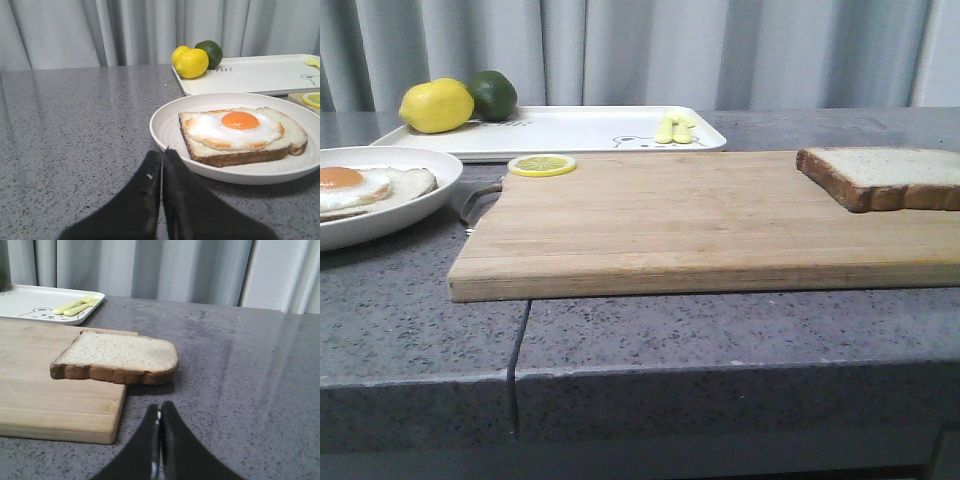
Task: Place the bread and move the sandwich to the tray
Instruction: 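Move the right gripper down toward the white bread slice on the board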
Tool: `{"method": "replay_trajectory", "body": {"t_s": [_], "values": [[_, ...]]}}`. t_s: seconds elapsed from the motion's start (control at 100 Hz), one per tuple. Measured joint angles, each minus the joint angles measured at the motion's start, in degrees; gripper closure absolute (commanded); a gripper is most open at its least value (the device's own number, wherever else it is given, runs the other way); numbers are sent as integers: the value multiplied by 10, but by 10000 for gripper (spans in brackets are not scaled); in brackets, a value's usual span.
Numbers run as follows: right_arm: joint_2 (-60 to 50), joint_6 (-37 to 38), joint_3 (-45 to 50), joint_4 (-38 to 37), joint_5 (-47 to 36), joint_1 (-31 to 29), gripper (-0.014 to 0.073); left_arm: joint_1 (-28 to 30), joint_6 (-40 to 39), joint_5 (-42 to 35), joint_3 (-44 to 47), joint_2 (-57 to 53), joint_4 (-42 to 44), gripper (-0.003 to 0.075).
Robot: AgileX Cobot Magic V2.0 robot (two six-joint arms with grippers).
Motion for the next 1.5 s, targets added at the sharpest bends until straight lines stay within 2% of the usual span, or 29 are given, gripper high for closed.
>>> {"method": "replay_trajectory", "body": {"t_s": [0.35, 0.52, 0.76, 1.08, 1.28, 1.5], "values": [[0, 0, 0, 5, -29, 0, 664, 0, 0, -13, 0, 0, -35, 740], [0, 0, -8, 24, -2, 0, 664, 0, 0, -18, -7, 0, -56, 740], [7, 0, -105, 26, 120, 0, 662, 0, 0, 58, -101, 14, -70, 740], [135, 0, -251, 32, 245, 0, 662, 0, 0, 201, -287, 168, -119, 740], [227, 0, -340, 42, 278, 0, 662, 0, 0, 278, -372, 267, -133, 739], [272, 0, -364, 48, 282, 0, 661, 0, 0, 297, -379, 314, -143, 739]]}}
